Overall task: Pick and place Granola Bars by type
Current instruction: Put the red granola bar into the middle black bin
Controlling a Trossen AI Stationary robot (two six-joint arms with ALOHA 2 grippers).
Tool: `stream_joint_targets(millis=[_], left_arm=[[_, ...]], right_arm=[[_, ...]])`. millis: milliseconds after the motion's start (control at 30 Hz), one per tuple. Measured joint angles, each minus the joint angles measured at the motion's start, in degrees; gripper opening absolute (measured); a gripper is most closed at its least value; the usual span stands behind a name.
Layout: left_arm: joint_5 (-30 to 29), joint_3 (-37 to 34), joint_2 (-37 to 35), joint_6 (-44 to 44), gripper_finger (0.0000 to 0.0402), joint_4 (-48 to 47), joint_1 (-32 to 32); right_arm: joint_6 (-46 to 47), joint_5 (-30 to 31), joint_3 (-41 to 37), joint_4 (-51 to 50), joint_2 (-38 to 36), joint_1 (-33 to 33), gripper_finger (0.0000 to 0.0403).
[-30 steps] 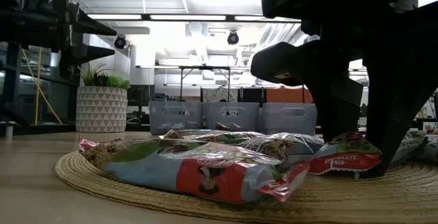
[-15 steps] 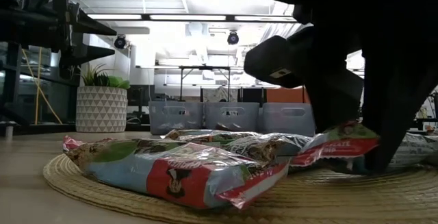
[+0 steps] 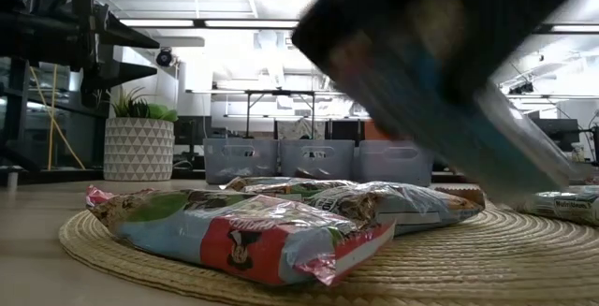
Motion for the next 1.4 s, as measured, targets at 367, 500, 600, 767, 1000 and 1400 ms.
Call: stream_joint_targets(millis=[367, 500, 600, 767, 1000, 1400], left_arm=[[-0.02, 0.0, 0.0, 0.0, 0.0211, -0.02, 0.01], [0.0, 0.0, 0.02, 0.0, 0.0211, 0.0, 0.0], [0.03, 0.0, 0.01, 0.0, 0.0211, 0.0, 0.01], [0.04, 0.0, 0.0, 0.0, 0.0211, 0.0, 0.02], [0.07, 0.0, 0.01, 0.0, 0.0211, 0.0, 0.0], [0.14, 0.0, 0.0, 0.0, 0.0211, 0.0, 0.0]], right_arm=[[0.32, 4.82, 0.13, 20.75, -8.04, -3.2, 0.0074], [-0.02, 7.02, 0.13, 28.35, -10.81, -4.0, 0.0074], [-0.04, 7.36, 0.13, 33.32, -12.48, -4.58, 0.0074], [-1.37, 9.43, 0.13, 39.04, -14.79, -4.67, 0.0074], [-6.38, 18.03, 0.13, 43.58, -16.99, -5.14, 0.0074], [-14.25, 36.69, 0.13, 56.91, -19.34, -9.88, 0.0074]])
